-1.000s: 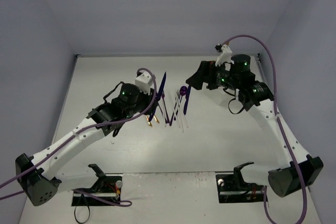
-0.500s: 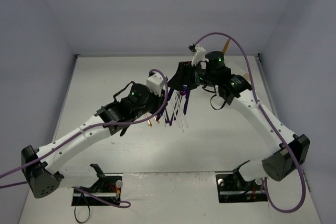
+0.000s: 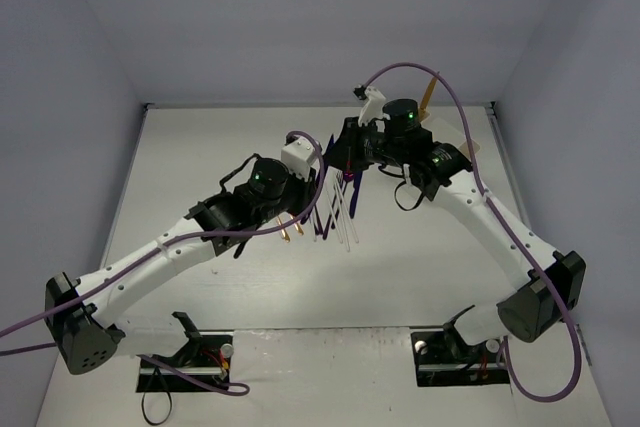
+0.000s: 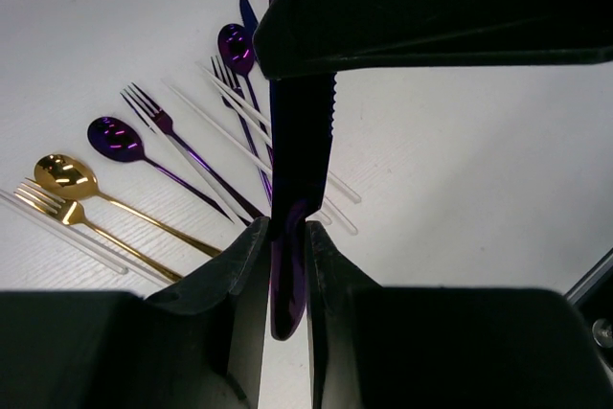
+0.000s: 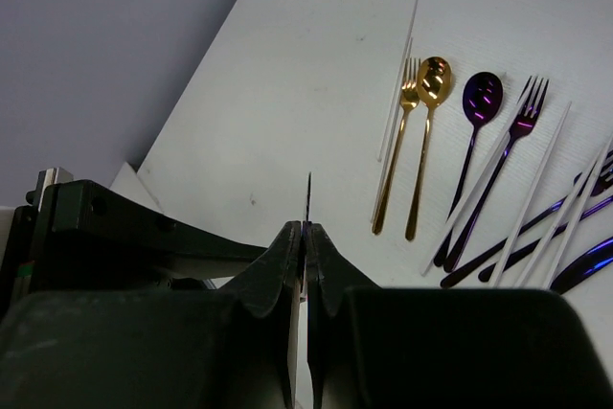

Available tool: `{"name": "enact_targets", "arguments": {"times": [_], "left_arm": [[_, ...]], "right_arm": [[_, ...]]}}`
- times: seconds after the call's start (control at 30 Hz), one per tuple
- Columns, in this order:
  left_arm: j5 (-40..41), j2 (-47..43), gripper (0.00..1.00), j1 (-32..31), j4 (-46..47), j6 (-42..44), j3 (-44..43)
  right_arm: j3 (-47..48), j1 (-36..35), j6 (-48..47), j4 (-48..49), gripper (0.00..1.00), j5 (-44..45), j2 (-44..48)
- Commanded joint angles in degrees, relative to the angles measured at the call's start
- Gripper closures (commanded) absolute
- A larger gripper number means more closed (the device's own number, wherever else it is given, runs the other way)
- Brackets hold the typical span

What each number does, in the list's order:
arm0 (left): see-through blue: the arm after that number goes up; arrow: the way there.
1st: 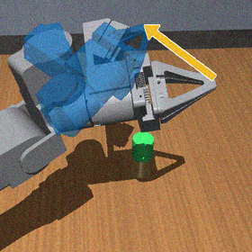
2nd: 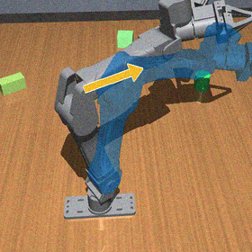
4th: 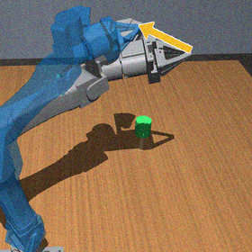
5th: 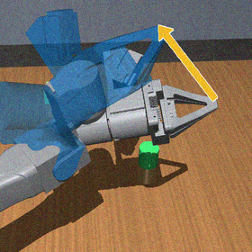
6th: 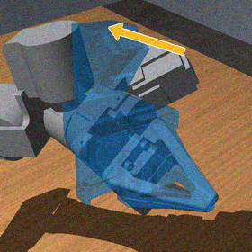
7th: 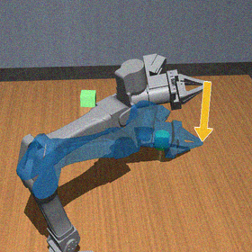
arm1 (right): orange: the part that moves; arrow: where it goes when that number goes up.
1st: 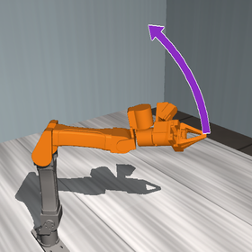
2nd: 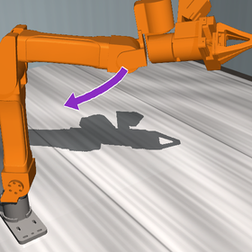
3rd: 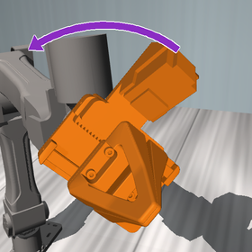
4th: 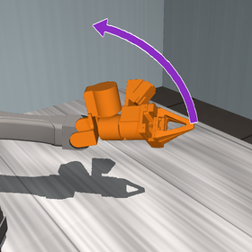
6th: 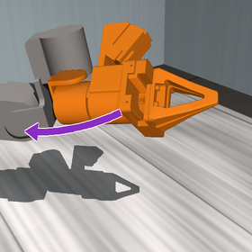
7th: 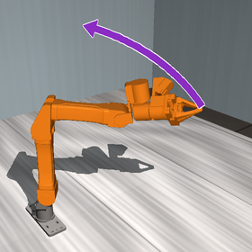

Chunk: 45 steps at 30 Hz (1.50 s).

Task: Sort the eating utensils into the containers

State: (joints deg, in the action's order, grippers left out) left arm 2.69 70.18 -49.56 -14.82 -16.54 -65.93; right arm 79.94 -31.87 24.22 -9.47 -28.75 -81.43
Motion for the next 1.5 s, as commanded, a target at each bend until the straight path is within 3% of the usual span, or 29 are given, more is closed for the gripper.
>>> {"name": "enact_targets", "arguments": {"times": [0.0, 0.07, 0.2, 0.37, 0.47, 0.73, 1.03, 1.47], "left_arm": [[2.7, -1.4, 0.99, -0.4, 6.2, 0.4, -2.1], [4.5, -1.5, 0.89, -0.4, 6.0, 0.1, -1.6], [11.0, -2.1, 0.42, -0.1, 3.2, -1.4, -0.2], [14.2, -5.3, 0.18, 1.8, 0.3, -3.9, 3.5], [14.8, -7.6, 0.1, 4.7, -2.7, -6.2, 6.1], [9.8, -11.1, 0.05, 15.0, -12.3, -10.3, 10.8], [6.5, -12.4, 0.05, 18.8, -16.0, -9.5, 13.1], [3.7, -9.0, 0.05, 19.8, -15.8, -7.4, 12.7]], "right_arm": [[1.4, 0.8, -2.5, 3.4, 1.0, 3.5, -0.4], [2.2, 1.7, -3.1, 3.3, 1.0, 4.0, -0.4], [4.3, 5.8, -4.4, 3.2, 1.0, 3.3, -1.5], [8.4, 14.8, -7.4, 3.2, 1.0, 0.9, -3.8], [12.8, 20.6, -9.7, 3.2, 1.0, 0.0, -5.8], [27.7, 34.1, -14.2, 3.3, 1.0, -1.3, -16.4], [42.4, 38.8, -15.4, 3.3, 1.0, -2.0, -29.7], [43.0, 39.3, -19.4, 3.2, 1.0, -2.4, -37.6]]}}
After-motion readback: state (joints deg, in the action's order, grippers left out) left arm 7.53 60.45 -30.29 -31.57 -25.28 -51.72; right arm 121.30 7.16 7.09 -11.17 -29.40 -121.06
